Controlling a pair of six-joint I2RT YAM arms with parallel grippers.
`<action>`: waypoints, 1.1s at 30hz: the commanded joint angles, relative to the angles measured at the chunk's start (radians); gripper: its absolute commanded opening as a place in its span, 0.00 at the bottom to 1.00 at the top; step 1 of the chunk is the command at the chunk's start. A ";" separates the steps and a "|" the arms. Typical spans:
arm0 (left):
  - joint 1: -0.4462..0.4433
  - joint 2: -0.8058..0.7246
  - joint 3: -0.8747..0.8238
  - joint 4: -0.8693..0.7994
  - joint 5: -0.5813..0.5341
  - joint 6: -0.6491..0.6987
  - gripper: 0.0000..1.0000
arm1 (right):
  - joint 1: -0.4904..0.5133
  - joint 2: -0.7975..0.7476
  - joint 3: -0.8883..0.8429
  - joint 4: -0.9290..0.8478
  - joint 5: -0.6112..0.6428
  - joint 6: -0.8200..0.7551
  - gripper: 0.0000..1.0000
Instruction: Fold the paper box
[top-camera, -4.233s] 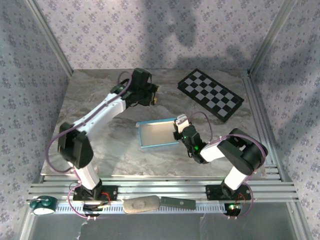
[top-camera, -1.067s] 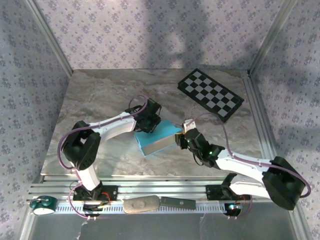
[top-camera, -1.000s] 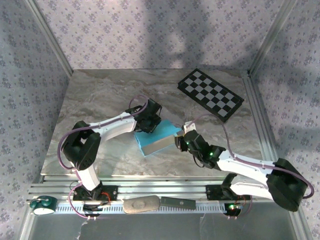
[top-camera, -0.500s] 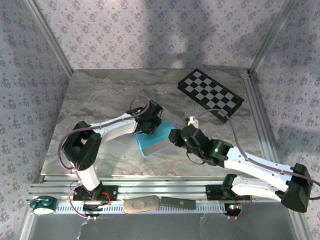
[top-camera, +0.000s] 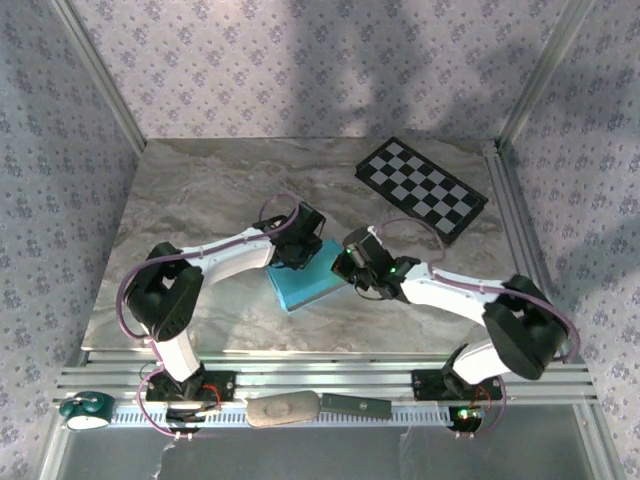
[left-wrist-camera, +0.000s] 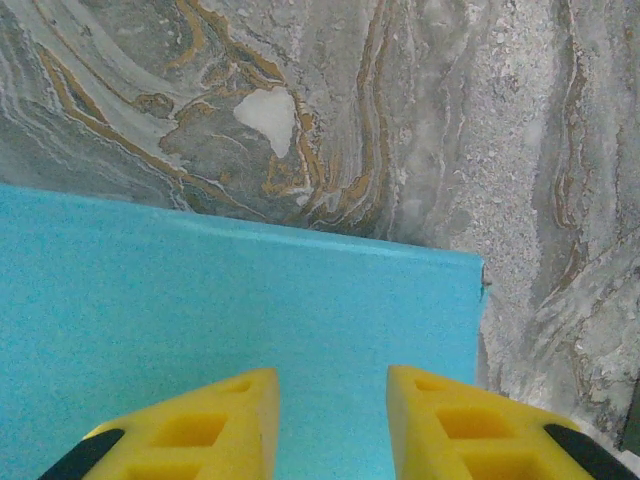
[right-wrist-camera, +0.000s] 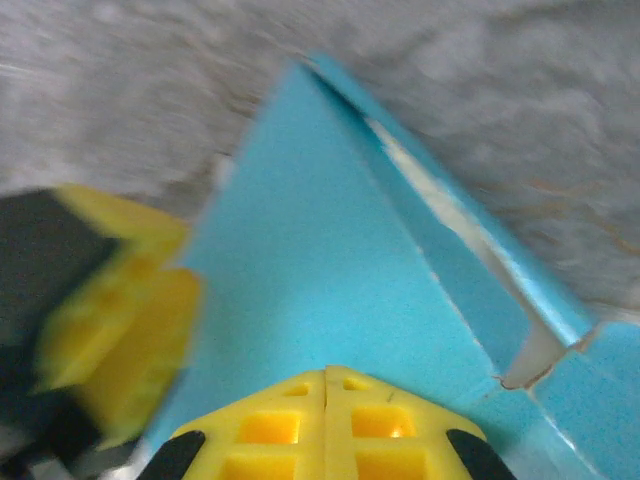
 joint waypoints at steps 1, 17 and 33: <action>-0.005 -0.012 -0.010 0.003 -0.014 0.020 0.33 | -0.010 0.041 -0.055 0.093 -0.054 0.030 0.03; 0.027 -0.199 -0.097 -0.145 -0.052 0.141 0.33 | -0.011 0.020 -0.036 0.014 -0.017 0.003 0.02; 0.039 -0.494 -0.448 -0.026 0.126 0.090 0.53 | 0.000 0.041 0.029 -0.029 -0.008 -0.021 0.03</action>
